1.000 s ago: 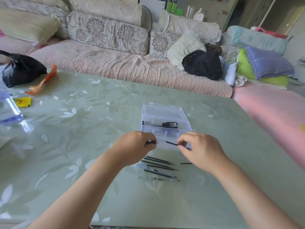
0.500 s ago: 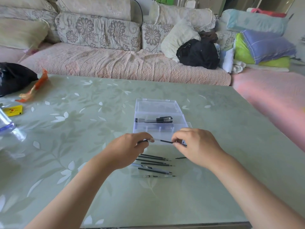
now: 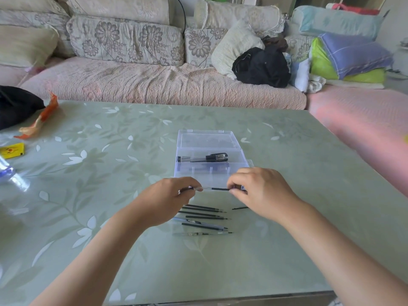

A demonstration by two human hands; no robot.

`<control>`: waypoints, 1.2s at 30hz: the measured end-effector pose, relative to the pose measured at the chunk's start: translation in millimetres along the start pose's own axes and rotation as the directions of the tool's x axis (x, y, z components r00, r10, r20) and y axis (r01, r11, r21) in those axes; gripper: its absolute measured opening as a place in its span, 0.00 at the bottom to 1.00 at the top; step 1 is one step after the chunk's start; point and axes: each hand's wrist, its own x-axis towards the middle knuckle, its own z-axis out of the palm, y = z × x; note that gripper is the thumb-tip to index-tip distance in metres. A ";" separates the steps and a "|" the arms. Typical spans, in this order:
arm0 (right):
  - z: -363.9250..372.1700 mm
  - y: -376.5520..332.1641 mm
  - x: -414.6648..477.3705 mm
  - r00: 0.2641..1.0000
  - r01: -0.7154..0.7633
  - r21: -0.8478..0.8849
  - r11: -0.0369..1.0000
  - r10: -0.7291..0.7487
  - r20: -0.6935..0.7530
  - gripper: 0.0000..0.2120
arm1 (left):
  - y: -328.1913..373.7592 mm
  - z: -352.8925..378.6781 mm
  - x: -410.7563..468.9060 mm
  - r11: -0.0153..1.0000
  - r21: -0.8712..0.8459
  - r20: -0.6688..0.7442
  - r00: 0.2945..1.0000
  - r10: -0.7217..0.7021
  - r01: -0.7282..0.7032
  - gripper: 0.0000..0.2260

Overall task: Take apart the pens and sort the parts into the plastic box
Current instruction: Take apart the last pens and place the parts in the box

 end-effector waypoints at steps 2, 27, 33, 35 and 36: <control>0.1 0.7 0.5 0.998 0.032 -0.016 0.999 -0.033 -0.044 0.02 | 1.5 -0.9 -1.4 0.999 0.046 -0.007 1.000 0.008 -0.007 0.10; -3.1 2.6 -3.8 0.978 -0.197 0.398 0.896 0.148 0.150 0.11 | 11.1 15.6 -5.2 0.997 -0.039 0.061 0.996 0.071 -0.069 0.15; -4.5 40.6 -14.5 0.953 -0.274 0.111 0.955 0.254 0.165 0.12 | 15.8 20.9 -4.8 0.987 -0.147 0.068 0.995 0.074 -0.063 0.15; 1.4 43.7 -18.2 0.950 -0.262 0.057 0.963 0.247 0.190 0.14 | 15.9 22.7 -3.5 0.986 -0.157 0.064 0.996 0.066 -0.055 0.13; 4.1 43.9 -19.8 0.951 -0.250 0.045 0.967 0.236 0.201 0.14 | 15.4 23.1 -2.9 0.985 -0.164 0.061 0.996 0.062 -0.052 0.12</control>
